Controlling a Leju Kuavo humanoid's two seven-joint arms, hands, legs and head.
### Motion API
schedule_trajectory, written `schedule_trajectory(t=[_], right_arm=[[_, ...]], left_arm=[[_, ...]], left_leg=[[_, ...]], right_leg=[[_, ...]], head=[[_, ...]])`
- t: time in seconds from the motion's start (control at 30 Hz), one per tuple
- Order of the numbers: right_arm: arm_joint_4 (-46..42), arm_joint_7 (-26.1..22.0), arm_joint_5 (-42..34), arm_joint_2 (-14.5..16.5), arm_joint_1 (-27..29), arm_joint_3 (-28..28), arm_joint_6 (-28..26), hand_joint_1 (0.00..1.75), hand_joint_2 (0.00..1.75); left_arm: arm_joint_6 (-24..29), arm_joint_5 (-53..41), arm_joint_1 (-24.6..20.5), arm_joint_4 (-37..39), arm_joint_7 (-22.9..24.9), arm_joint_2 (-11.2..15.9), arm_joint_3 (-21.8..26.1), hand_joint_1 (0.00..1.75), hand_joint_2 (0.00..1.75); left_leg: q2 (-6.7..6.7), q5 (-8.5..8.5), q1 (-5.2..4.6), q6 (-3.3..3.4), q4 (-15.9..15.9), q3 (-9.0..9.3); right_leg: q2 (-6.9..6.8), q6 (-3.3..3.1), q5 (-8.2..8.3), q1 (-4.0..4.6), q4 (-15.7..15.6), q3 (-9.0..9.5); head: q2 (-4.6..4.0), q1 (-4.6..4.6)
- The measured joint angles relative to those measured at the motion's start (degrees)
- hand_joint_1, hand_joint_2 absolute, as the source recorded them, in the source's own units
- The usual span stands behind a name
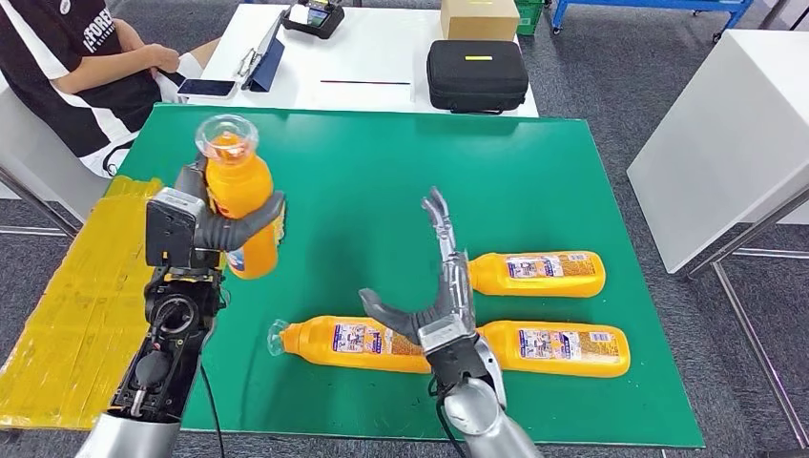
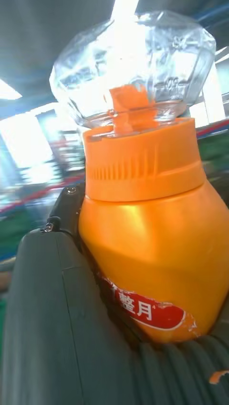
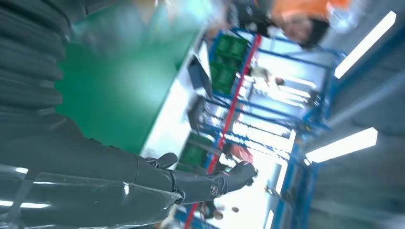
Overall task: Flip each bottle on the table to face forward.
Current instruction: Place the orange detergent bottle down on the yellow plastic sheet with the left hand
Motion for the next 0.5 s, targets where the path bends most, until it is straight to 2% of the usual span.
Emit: schedule_trajectory(t=[0.17,0.27,0.4,0.5], right_arm=[[-6.8,0.0,0.0,-0.9,2.5,-1.9,-0.1,0.00,1.75],[-9.0,0.0,-0.3,-1.3,3.3,-2.5,0.0,0.00,1.75],[-11.9,0.3,-1.7,-1.8,4.4,-3.1,1.3,0.00,1.75],[-13.8,0.6,-2.2,-2.2,5.1,-3.5,2.0,0.00,1.75]], left_arm=[[10.2,-10.7,-0.7,1.1,0.5,0.4,2.1,1.75,1.75],[12.3,-13.3,-1.0,1.8,1.1,0.6,2.8,1.75,1.75],[16.7,-22.2,-1.8,4.1,3.4,1.2,3.6,1.75,1.75],[17.9,-25.3,-2.4,6.0,3.9,1.8,4.4,1.75,1.75]], left_leg=[[0.00,0.00,0.00,0.00,0.0,0.01],[0.00,0.01,0.00,0.00,0.0,0.02],[0.00,0.01,0.00,0.00,0.0,0.02],[0.01,0.01,0.00,0.00,0.0,0.02]], right_leg=[[0.00,0.00,0.00,0.00,0.0,0.01],[0.00,0.01,0.01,0.00,0.0,0.01],[0.00,0.01,0.02,0.00,0.0,0.02],[0.01,0.01,0.02,0.00,0.0,0.01]], head=[[0.00,0.01],[0.00,0.00],[0.00,0.00],[0.00,-0.01]])
